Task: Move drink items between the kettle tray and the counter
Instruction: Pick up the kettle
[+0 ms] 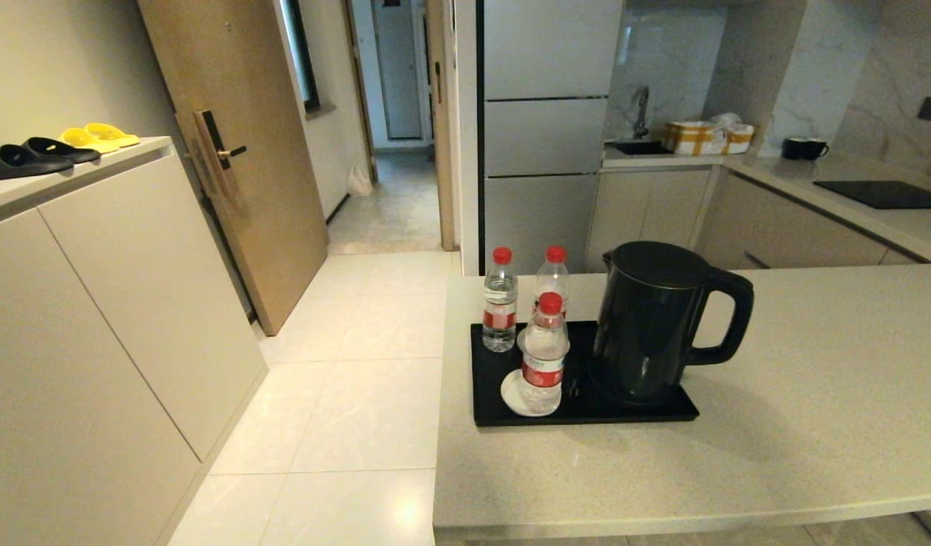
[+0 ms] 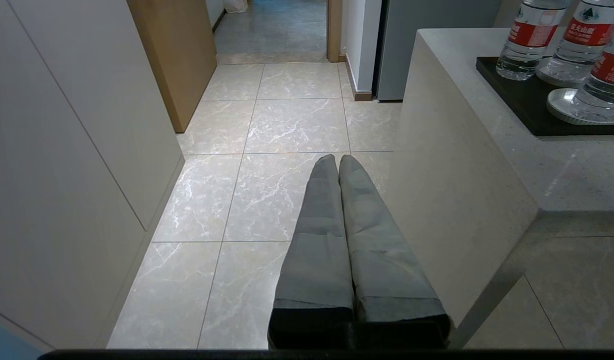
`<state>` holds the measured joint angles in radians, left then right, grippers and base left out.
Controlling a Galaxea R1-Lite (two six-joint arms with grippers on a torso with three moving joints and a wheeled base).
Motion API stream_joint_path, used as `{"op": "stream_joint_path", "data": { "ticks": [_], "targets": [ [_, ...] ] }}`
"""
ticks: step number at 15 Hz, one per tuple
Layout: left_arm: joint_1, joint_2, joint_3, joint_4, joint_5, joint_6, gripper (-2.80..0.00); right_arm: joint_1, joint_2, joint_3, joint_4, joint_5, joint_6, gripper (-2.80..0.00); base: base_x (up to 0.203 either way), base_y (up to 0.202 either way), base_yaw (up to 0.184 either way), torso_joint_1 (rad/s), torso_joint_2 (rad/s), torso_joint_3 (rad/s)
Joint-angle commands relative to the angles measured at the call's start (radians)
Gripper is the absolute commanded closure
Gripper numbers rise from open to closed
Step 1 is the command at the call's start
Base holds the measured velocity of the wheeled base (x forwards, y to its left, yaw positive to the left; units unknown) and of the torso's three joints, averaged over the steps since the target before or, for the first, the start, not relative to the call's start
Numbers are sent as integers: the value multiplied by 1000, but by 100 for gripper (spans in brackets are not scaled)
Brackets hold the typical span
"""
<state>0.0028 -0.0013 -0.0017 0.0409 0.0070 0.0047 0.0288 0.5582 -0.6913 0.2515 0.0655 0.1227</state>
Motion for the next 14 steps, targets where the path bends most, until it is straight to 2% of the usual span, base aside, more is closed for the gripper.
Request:
{"op": "stream_joint_path", "data": {
  "ticks": [1,3,5,7,9,11,12,14],
  "targets": [
    [0,1,0,1,1,0,0,48,306,-144,46,83,9,0,0,0,0,0,0,0],
    [0,1,0,1,1,0,0,114,542,-143,-21,121,11,0,0,0,0,0,0,0],
    [0,1,0,1,1,0,0,165,746,-134,-138,54,10,0,0,0,0,0,0,0],
    [0,1,0,1,1,0,0,224,895,-104,-294,-100,4,0,0,0,0,0,0,0],
    [0,1,0,1,-1,0,0,295,967,-89,-461,-340,-43,0,0,0,0,0,0,0],
    [0,1,0,1,-1,0,0,345,1029,-88,-497,-534,-64,0,0,0,0,0,0,0],
    [0,1,0,1,1,0,0,359,1054,-85,-507,-635,-69,-280,0,0,0,0,0,0],
    [0,1,0,1,-1,0,0,394,1066,-81,-522,-748,-79,-280,0,0,0,0,0,0]
  ]
}}
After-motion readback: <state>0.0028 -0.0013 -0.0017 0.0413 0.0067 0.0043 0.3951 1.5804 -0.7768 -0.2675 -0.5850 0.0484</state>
